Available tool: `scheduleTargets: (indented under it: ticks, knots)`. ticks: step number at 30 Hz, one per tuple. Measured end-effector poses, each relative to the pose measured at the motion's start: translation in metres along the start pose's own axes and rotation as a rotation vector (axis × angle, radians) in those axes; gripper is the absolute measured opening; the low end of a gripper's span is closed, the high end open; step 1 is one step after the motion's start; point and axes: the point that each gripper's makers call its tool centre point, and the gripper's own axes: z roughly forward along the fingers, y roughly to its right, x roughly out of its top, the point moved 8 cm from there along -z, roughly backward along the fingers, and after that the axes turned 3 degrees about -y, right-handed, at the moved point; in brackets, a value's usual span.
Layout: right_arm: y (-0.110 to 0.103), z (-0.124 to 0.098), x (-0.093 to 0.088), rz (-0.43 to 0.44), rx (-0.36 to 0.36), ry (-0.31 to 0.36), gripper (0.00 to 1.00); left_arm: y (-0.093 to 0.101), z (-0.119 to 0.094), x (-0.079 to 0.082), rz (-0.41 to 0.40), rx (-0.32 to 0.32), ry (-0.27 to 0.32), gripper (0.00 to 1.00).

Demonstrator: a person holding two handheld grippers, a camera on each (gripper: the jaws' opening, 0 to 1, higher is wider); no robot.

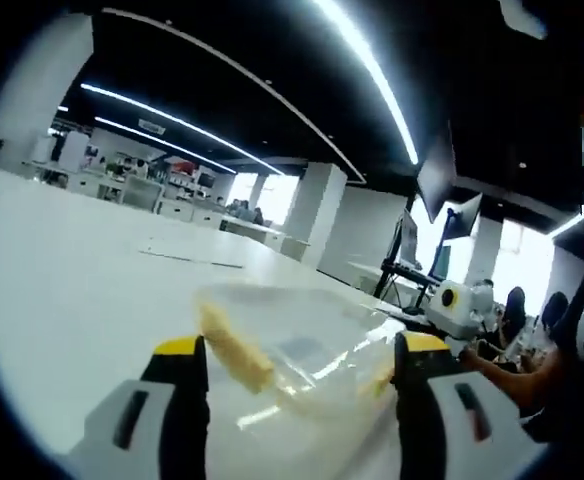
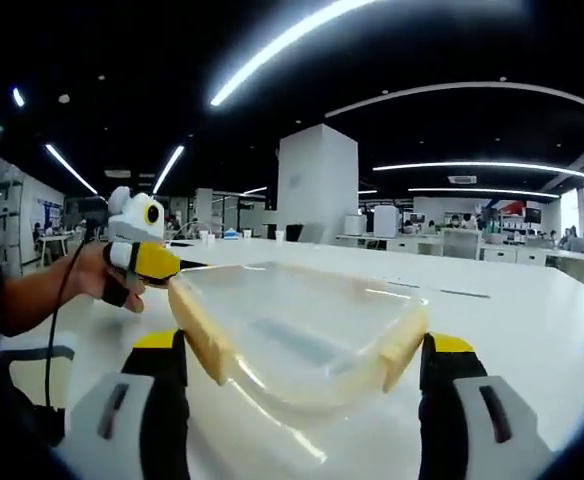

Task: Snap each plastic latch of the storage box into its locked position after aligning the lid with the box until every specified latch is closed and the lid sits flush.

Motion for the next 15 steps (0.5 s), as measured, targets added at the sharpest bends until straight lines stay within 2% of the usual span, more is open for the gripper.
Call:
scheduleTargets:
  ticks: [2, 4, 5, 11, 13, 14, 15]
  knots:
    - [0.0, 0.0, 0.0, 0.006, -0.002, -0.003, 0.97, -0.004, 0.005, 0.001, -0.013, 0.013, -0.049, 0.74]
    - [0.0, 0.0, -0.001, 0.007, -0.003, -0.004, 0.96, -0.006, 0.01, 0.0, 0.019, 0.024, -0.12, 0.74]
    - [0.0, 0.0, -0.001, 0.008, -0.007, -0.004, 0.96, -0.008, 0.016, 0.002, -0.005, 0.018, -0.111, 0.76]
    - [-0.004, -0.002, -0.001, 0.015, -0.024, 0.0, 0.94, -0.014, 0.029, 0.001, -0.042, 0.013, -0.184, 0.87]
    - [-0.007, -0.002, -0.002, 0.024, -0.039, 0.0, 0.93, -0.019, 0.033, 0.0, -0.075, 0.042, -0.183, 0.85]
    - [-0.008, -0.003, -0.002, 0.027, -0.044, 0.0, 0.93, -0.015, 0.036, -0.001, -0.09, 0.005, -0.185, 0.86]
    - [-0.008, -0.003, -0.002, 0.028, -0.045, -0.001, 0.93, -0.018, 0.038, -0.002, -0.082, 0.018, -0.18, 0.87]
